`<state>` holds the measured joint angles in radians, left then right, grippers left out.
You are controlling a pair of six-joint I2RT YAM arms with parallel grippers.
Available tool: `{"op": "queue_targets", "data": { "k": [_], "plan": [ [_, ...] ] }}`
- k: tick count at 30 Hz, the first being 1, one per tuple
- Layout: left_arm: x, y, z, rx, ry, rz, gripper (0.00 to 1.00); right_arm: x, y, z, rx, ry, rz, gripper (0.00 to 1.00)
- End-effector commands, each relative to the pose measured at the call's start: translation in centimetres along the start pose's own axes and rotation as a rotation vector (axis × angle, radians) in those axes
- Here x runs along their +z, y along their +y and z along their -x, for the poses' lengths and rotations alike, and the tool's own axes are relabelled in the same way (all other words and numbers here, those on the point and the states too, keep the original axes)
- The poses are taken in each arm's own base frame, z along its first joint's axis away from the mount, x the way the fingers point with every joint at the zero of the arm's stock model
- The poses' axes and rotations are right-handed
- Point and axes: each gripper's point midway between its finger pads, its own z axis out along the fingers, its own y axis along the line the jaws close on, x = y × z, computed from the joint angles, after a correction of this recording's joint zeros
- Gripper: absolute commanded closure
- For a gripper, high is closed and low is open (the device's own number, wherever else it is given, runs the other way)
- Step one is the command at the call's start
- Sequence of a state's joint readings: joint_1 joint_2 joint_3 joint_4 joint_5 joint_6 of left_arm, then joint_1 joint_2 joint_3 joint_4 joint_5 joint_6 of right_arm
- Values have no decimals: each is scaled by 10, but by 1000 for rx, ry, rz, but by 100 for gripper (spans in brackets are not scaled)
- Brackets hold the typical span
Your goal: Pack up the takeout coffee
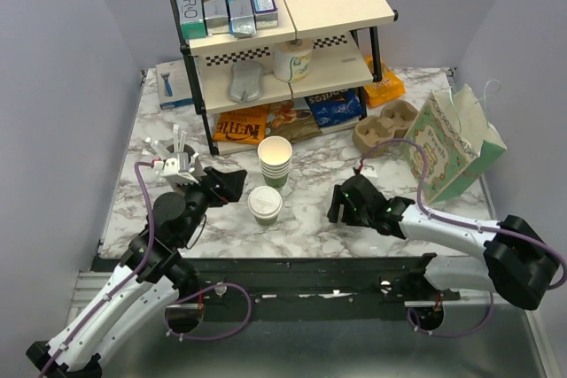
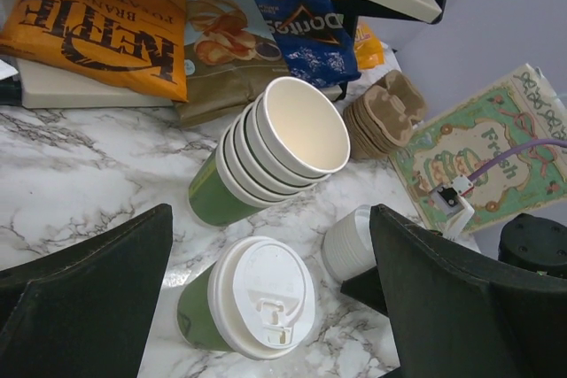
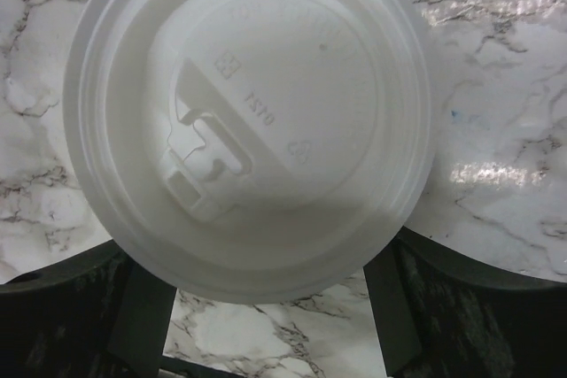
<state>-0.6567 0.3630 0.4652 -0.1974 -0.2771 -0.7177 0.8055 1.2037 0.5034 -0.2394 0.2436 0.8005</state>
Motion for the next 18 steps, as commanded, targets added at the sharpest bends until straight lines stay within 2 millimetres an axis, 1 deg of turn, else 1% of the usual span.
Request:
{"op": "queue_targets", "data": {
  "k": [1,3,5,6,7,8,9,10,11,13,14,15,16,17,18],
  "plan": [
    [-6,6,13,8,-46,39,1,10,-9,26,-11,-108,-104,17],
    [-7,6,16,5,-55,41,1,17,-6,30,-31,-116,-118,18],
    [-8,7,16,3,-56,49,1,22,5,44,-60,-149,-103,18],
    [-8,7,16,3,-57,48,1,29,6,45,-73,-147,-117,18],
    [-9,8,17,2,-58,51,1,32,9,56,-82,-176,-133,18],
    [-9,8,17,-1,-60,53,1,34,12,62,-88,-190,-143,18],
    [-10,9,19,-4,-63,60,1,42,10,63,-107,-184,-175,18],
    [-11,8,20,-5,-65,59,1,43,9,71,-123,-208,-201,18],
    [-11,8,20,-6,-66,60,1,44,19,85,-116,-235,-192,18],
    [-11,8,21,-6,-68,62,1,53,24,93,-123,-244,-205,18],
    [-11,8,22,-6,-69,63,1,55,35,105,-129,-269,-181,18],
    [-11,7,23,-7,-71,64,1,58,39,114,-126,-279,-171,18],
    [-11,7,24,-7,-71,64,1,68,41,112,-133,-256,-165,18],
    [-12,6,24,-8,-68,64,1,72,46,116,-142,-257,-150,18],
    [-12,4,26,-5,-66,64,1,73,52,128,-132,-269,-137,18]
  ]
}}
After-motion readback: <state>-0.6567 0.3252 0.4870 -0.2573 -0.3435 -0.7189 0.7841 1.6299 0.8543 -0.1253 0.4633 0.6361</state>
